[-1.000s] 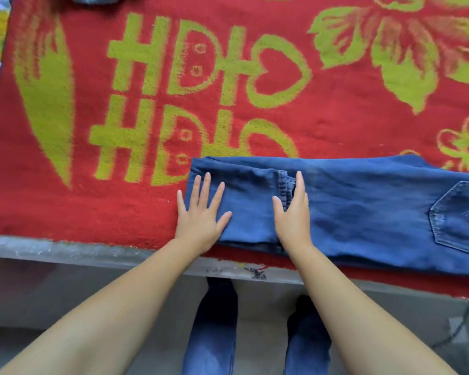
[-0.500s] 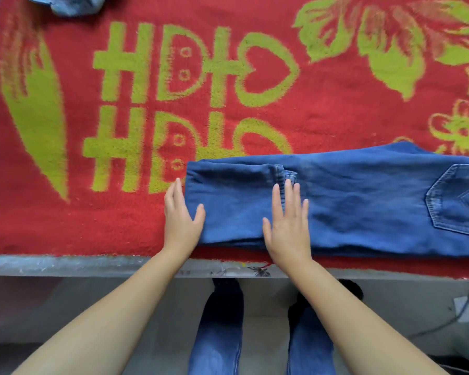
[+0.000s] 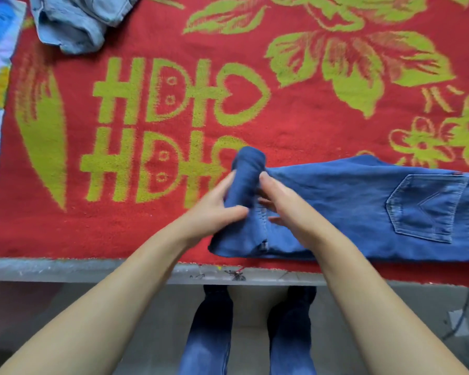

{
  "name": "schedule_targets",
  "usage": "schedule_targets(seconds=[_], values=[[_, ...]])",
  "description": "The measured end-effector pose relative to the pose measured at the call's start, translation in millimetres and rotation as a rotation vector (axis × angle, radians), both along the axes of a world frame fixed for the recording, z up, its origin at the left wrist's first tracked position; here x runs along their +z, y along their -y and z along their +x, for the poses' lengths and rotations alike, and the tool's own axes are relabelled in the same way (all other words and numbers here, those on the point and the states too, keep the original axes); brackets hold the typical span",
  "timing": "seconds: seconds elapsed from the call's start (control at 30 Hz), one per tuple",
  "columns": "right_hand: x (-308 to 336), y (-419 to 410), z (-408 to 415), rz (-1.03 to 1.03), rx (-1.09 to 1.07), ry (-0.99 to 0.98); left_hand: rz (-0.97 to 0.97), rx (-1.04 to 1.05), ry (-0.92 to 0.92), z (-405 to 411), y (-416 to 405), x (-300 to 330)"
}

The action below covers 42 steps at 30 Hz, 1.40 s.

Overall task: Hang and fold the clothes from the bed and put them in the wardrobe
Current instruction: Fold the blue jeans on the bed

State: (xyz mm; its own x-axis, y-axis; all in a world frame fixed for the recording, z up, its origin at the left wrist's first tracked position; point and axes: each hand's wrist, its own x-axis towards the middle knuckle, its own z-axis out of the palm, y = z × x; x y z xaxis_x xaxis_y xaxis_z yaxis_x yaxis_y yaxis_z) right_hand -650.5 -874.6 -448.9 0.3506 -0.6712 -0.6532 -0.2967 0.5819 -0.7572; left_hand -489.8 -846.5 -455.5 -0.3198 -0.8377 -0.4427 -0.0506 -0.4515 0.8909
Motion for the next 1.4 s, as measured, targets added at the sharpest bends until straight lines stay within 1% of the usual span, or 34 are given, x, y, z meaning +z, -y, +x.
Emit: schedule_targets(seconds=[0.03,0.07,0.1,0.13,0.17,0.2,0.23,0.27,0.3,0.33,0.4,0.43,0.5,0.53,0.6,0.63,0.67,0.7,0.77,0.83,0.87,0.9,0.93,1.0,1.03,1.07,1.13,1.2,1.27,1.33,1.37,1.4], values=[[18,2,-13,-0.029,0.008,0.024,-0.034,-0.074,0.0,-24,2,8],[28,3,-30,-0.128,0.017,-0.057,-0.047,-0.159,0.024,-48,3,14],[33,5,-50,-0.247,-0.018,-0.199,-0.042,-0.245,0.066,-72,4,17],[32,6,-74,-0.321,-0.075,-0.339,-0.044,-0.336,0.145,-93,3,19],[24,8,-99,-0.33,-0.131,-0.436,-0.115,-0.409,0.297,-113,1,13],[16,10,-125,-0.306,-0.173,-0.487,-0.256,-0.436,0.509,-129,-2,0],[5,10,-150,-0.268,-0.195,-0.536,-0.413,-0.408,0.725,-141,-5,-18],[-9,10,-173,-0.228,-0.209,-0.578,-0.512,-0.359,0.917,-150,-7,-37],[-24,8,-193,-0.194,-0.225,-0.607,-0.529,-0.328,1.047,-156,-6,-57],[-41,6,-208,-0.175,-0.242,-0.608,-0.486,-0.306,1.119,-159,-4,-76],[-72,2,-220,-0.216,-0.244,-0.621,-0.391,-0.3,1.173,-161,-3,-109],[-86,0,-221,-0.277,-0.21,-0.679,-0.379,-0.295,1.192,-160,-2,-121],[-109,-6,-216,-0.458,-0.071,-0.915,-0.402,-0.291,1.217,-161,-1,-140],[-117,-12,-211,-0.564,0.01,-1.015,-0.422,-0.283,1.212,-163,-1,-145],[-130,-24,-202,-0.721,0.159,-1.058,-0.487,-0.215,1.157,-163,-2,-148],[-135,-31,-200,-0.727,0.254,-1.058,-0.508,-0.12,1.094,-163,-2,-147],[-141,-37,-202,-0.668,0.355,-1.055,-0.485,0.012,1.013,-162,-2,-145],[-146,-40,-207,-0.587,0.427,-1.052,-0.408,0.161,0.92,-162,-2,-142],[-149,-37,-216,-0.416,0.519,-1.017,-0.129,0.428,0.691,-160,-1,-136],[-133,-25,-216,-0.331,0.582,-0.983,0.162,0.544,0.408,-157,2,-129],[-119,-19,-214,-0.289,0.589,-0.96,0.246,0.561,0.276,-155,4,-124],[-105,-15,-210,-0.24,0.568,-0.915,0.29,0.561,0.166,-153,6,-117],[-88,-13,-205,-0.191,0.504,-0.817,0.314,0.546,0.074,-151,8,-106],[-54,-19,-190,-0.133,0.278,-0.491,0.353,0.457,-0.087,-153,12,-78],[-37,-24,-181,-0.141,0.18,-0.353,0.373,0.402,-0.142,-156,15,-61],[-20,-31,-174,-0.169,0.123,-0.295,0.386,0.351,-0.197,-163,18,-46],[5,-39,-174,-0.231,0.007,-0.347,0.374,0.218,-0.248,-184,26,-18],[23,-36,-198,-0.238,-0.165,-0.444,0.319,0.042,-0.212,-215,38,1],[37,-33,-242,-0.264,-0.281,-0.529,0.229,-0.139,-0.137,-253,52,12],[43,-29,-296,-0.293,-0.359,-0.621,0.048,-0.281,0.009,-293,62,19],[44,-27,-325,-0.305,-0.397,-0.655,-0.093,-0.332,0.089,-312,67,16],[43,-24,-353,-0.305,-0.432,-0.68,-0.278,-0.382,0.187,-331,71,9]])
